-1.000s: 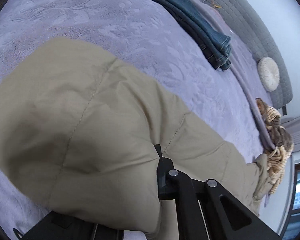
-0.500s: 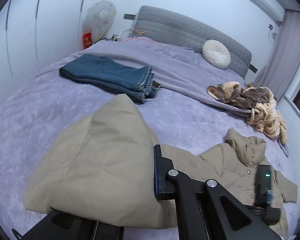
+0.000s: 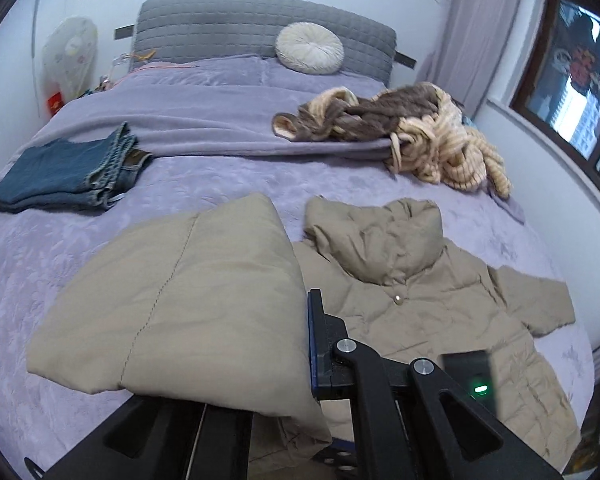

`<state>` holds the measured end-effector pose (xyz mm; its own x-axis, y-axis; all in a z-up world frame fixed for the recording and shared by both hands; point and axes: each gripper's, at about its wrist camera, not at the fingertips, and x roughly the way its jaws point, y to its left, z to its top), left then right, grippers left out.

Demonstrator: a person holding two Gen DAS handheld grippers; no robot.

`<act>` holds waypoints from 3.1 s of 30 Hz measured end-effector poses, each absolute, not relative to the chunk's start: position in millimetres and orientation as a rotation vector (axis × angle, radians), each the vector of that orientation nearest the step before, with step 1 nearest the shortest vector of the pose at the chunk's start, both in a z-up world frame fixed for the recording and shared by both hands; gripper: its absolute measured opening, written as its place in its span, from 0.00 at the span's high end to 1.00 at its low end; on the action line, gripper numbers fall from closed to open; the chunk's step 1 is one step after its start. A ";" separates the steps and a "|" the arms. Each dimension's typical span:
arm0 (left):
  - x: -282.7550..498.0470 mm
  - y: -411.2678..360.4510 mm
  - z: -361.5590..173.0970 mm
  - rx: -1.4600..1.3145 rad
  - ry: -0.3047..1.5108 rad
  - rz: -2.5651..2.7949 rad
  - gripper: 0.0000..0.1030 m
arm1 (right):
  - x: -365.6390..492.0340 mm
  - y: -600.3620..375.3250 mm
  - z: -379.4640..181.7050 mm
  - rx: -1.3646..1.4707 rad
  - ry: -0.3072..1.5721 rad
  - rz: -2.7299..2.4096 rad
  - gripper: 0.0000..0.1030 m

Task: Fold large clothes

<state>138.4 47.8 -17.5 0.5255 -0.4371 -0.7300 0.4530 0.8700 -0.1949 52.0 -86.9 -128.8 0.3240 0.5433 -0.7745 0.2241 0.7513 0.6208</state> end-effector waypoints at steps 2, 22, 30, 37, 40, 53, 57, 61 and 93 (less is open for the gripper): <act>131.8 6.1 -38.3 0.110 0.900 -0.571 0.93 | 32.3 -126.5 -118.6 0.699 1.228 0.142 0.87; 51.9 -24.7 -85.9 0.354 0.950 -0.518 0.00 | -12.8 -234.8 -84.6 0.531 1.222 -0.036 0.70; 130.0 120.2 -97.4 -0.196 1.140 -0.312 0.05 | 26.4 -123.7 -41.6 0.046 1.095 0.096 0.13; 148.7 146.6 -161.8 -0.502 1.307 -0.299 0.67 | 51.5 -41.1 -77.2 -0.360 1.073 0.079 0.13; 144.1 135.3 -159.3 -0.412 1.271 -0.254 0.67 | 64.3 -61.9 -72.7 -0.339 1.024 -0.015 0.14; 153.4 112.5 -99.6 -0.168 1.085 -0.229 0.67 | 14.7 -301.8 -121.2 0.939 1.054 -0.125 0.38; 168.7 81.5 -106.7 -0.032 1.099 -0.221 0.67 | 20.1 -302.5 -114.2 0.911 1.046 -0.073 0.92; 167.6 71.0 -139.5 0.007 1.155 -0.143 0.67 | 21.4 -293.1 -99.8 0.711 1.073 -0.095 0.93; 52.4 -44.5 -68.2 0.173 1.188 -0.277 0.00 | -131.1 -400.9 -86.6 0.884 1.125 -0.265 0.20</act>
